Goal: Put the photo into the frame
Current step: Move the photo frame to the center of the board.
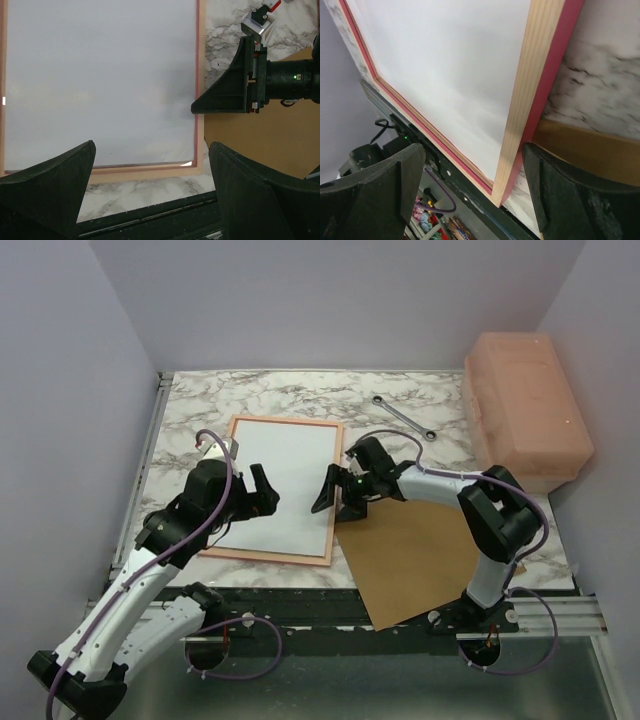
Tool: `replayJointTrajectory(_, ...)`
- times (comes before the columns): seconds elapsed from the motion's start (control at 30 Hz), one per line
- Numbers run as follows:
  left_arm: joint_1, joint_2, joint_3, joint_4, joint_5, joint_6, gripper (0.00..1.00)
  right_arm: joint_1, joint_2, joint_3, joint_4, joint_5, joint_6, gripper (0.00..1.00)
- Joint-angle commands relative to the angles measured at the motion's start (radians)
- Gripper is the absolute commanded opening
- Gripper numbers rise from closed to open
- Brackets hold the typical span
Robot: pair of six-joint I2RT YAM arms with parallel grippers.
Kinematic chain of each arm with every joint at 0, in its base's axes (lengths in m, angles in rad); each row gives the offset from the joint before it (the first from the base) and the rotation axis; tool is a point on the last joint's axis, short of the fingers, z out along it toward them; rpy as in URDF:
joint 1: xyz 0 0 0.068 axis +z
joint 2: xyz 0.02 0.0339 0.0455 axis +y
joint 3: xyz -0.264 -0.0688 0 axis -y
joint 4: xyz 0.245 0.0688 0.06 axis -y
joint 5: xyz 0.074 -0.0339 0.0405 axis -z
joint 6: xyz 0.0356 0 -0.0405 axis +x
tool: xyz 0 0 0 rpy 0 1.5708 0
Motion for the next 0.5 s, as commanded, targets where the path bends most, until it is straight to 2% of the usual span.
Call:
replayJointTrajectory(0.0,-0.002,0.021,-0.012,0.029,0.052,-0.009,0.98,0.048,0.08,0.105,0.048,-0.012,0.026,0.86)
replayJointTrajectory(0.2,-0.002,0.037,-0.033,0.066,0.087,-0.013,0.99,0.098,0.153,0.203,0.029,-0.013,0.03,0.85)
replayJointTrajectory(0.47,-0.001,0.094,-0.073,0.162,0.203,-0.039,0.98,0.091,0.041,0.143,-0.054,0.073,-0.006,0.86)
